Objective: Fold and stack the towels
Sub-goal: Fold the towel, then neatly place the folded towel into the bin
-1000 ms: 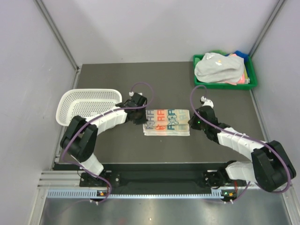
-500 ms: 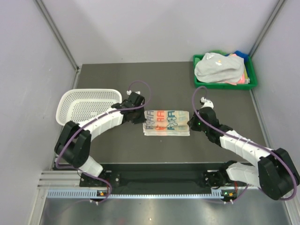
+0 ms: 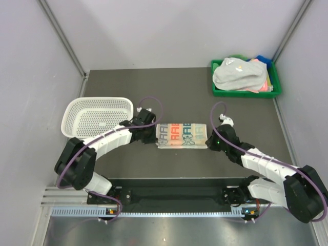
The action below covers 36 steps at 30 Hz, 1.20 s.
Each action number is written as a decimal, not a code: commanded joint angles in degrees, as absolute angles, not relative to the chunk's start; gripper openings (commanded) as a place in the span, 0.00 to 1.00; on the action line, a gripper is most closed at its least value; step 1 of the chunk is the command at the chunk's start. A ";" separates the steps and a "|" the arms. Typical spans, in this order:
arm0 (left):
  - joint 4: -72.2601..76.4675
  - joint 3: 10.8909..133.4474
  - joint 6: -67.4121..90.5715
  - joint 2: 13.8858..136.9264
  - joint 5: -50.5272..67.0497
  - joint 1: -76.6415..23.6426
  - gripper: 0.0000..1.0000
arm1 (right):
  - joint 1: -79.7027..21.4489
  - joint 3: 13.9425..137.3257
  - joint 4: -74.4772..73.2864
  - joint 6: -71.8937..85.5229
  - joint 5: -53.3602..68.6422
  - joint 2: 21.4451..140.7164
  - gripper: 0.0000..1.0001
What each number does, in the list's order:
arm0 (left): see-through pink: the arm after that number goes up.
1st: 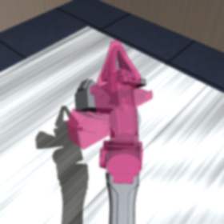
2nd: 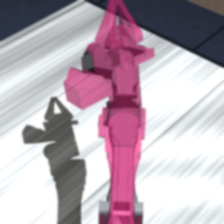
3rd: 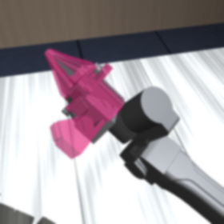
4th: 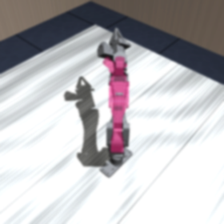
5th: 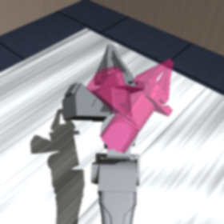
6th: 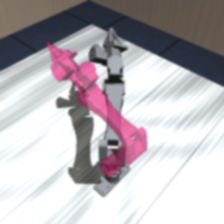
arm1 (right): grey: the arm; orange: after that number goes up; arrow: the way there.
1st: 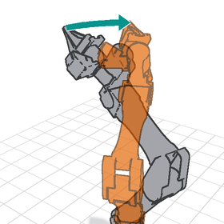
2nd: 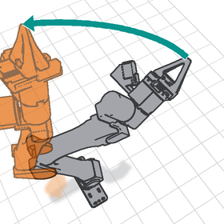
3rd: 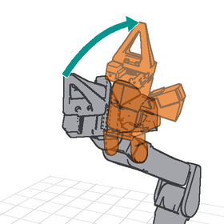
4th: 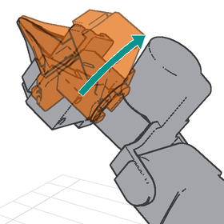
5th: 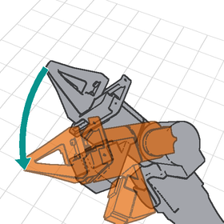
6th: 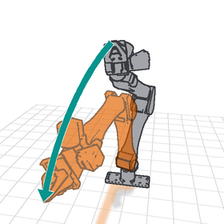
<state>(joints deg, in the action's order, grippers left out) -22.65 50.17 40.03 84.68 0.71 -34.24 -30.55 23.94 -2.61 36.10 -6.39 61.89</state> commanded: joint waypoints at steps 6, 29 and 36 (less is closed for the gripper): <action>-17.84 46.23 40.96 85.16 2.46 -35.24 0.01 | -32.08 20.74 2.37 38.14 -7.74 63.19 0.05; -20.13 55.89 35.60 88.50 3.50 -29.89 0.68 | -33.40 34.27 -4.58 31.91 -7.56 62.92 0.35; -17.32 55.81 34.89 93.69 9.04 -28.30 0.76 | -33.14 33.14 2.54 31.03 -6.51 74.86 0.34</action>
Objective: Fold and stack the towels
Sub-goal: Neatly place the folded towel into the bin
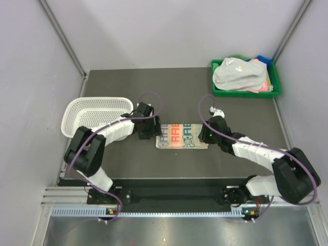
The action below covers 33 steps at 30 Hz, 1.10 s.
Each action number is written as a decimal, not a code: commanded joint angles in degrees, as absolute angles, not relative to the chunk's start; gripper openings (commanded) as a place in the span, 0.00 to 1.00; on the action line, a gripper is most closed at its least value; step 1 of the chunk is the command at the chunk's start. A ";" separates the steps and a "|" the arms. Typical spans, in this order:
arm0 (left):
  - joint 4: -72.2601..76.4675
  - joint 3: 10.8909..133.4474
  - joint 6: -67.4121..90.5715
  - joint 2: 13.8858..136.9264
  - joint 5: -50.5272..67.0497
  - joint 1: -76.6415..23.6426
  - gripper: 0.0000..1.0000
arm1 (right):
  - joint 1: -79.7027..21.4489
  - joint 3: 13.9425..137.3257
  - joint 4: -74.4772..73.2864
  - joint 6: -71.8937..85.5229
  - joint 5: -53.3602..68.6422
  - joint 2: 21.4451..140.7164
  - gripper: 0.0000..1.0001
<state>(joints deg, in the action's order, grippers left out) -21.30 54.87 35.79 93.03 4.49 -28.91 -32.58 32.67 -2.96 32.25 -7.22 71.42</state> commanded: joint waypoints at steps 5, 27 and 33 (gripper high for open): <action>-15.56 53.71 35.24 94.66 12.65 -28.04 0.77 | -30.41 28.75 7.73 31.81 -4.40 78.66 0.33; -14.58 51.59 39.99 104.24 8.98 -30.41 0.42 | -28.83 27.77 8.35 31.90 -2.37 76.82 0.33; -21.87 56.77 37.53 102.05 0.81 -32.51 0.00 | -28.74 29.00 6.07 30.85 -0.88 74.10 0.41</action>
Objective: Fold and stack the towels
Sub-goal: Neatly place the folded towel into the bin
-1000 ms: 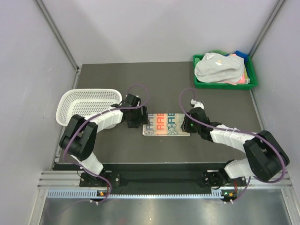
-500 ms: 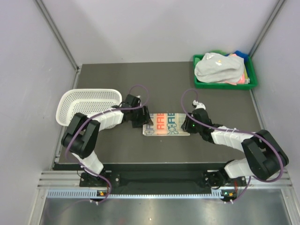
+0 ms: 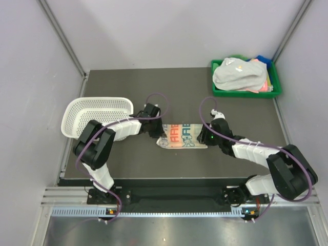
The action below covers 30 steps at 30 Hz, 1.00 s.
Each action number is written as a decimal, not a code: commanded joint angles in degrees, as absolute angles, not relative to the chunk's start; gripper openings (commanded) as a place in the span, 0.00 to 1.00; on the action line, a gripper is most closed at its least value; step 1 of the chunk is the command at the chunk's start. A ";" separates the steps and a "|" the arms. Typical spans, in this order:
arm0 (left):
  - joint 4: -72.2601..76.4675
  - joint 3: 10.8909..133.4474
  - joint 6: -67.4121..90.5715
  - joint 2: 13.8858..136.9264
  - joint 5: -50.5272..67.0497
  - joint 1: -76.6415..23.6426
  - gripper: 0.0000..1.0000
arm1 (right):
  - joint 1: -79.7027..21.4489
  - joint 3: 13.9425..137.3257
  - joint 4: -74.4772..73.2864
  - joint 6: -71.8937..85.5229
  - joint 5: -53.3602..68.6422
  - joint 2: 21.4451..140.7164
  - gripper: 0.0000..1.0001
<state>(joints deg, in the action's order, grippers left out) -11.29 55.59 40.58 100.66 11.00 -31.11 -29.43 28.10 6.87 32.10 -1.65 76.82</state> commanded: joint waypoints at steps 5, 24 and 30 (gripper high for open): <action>-33.89 68.87 34.72 101.43 -13.59 -35.51 0.00 | -28.74 31.55 2.99 29.71 -0.53 69.53 0.61; -67.85 98.09 29.97 101.17 -50.35 -33.41 0.00 | -29.00 36.91 -4.66 24.70 3.16 65.21 0.65; -69.70 95.80 30.23 101.86 -57.12 -26.55 0.00 | -29.00 37.97 -4.39 24.43 3.87 66.71 0.64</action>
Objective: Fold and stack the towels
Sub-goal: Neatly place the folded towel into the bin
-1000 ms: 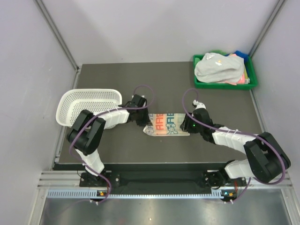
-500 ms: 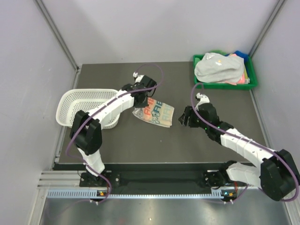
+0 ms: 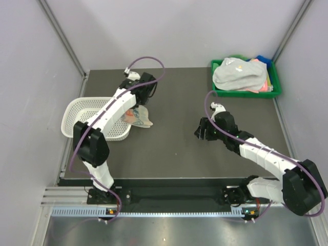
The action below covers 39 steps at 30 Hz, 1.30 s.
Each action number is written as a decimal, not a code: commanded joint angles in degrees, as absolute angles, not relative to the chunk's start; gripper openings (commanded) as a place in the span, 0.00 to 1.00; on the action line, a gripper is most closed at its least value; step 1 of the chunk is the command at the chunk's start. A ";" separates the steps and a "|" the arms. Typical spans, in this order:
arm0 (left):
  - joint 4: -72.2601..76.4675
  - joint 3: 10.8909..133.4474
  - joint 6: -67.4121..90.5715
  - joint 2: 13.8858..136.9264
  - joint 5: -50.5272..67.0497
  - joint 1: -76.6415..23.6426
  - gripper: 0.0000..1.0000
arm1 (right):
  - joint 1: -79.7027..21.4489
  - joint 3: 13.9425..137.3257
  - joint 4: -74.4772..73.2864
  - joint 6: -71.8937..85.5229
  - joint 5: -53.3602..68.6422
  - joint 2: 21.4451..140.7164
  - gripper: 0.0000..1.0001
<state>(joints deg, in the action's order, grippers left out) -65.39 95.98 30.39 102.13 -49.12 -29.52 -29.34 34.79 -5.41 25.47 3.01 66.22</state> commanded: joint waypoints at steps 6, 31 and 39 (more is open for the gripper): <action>-65.06 92.38 27.08 101.43 -61.08 -20.57 0.00 | -29.44 38.32 -4.22 24.43 3.96 67.59 0.63; -30.16 75.15 11.17 104.23 -58.81 -8.98 0.00 | -31.02 37.09 -1.23 25.58 4.48 69.61 0.60; -27.51 80.14 8.26 115.04 -56.52 -1.24 0.00 | -31.64 38.58 -1.32 25.32 4.92 70.66 0.60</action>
<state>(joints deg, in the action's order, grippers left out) -30.39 77.14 10.41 112.18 -56.66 -3.25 -30.50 35.70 -3.20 25.54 4.40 70.00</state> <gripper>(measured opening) 0.050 0.599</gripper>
